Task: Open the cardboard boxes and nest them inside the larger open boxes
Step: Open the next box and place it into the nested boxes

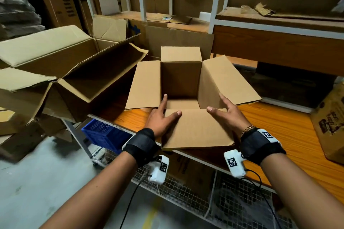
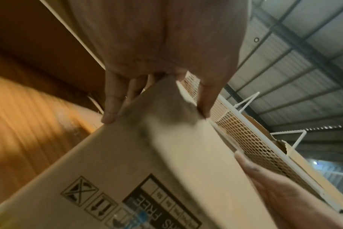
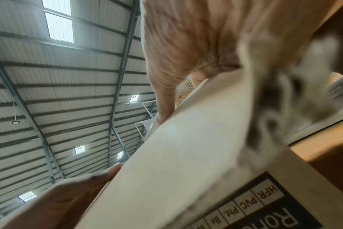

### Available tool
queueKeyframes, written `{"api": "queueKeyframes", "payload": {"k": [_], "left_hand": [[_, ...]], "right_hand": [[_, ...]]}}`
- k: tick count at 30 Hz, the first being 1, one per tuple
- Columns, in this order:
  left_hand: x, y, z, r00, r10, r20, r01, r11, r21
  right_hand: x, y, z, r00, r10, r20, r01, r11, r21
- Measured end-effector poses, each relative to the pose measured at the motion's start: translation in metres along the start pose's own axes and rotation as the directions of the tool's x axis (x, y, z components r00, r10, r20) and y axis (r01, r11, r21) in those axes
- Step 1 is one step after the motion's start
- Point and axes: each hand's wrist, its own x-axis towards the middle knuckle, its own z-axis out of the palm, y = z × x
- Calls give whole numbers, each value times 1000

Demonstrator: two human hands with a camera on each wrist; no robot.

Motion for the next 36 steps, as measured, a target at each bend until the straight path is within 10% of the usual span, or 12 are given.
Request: {"api": "queueKeyframes", "payload": {"k": [11, 18, 36], "left_hand": [[-10, 19, -53, 987, 137, -79, -147, 977, -152], [-12, 56, -167, 867, 409, -283, -444, 894, -69], [-4, -16, -435, 755, 503, -421, -563, 826, -21]], "right_hand": [[-26, -42, 9, 992, -96, -80, 105, 987, 119], [-30, -153, 21, 912, -344, -221, 370, 925, 87], [3, -353, 217, 767, -583, -270, 619, 783, 68]]}}
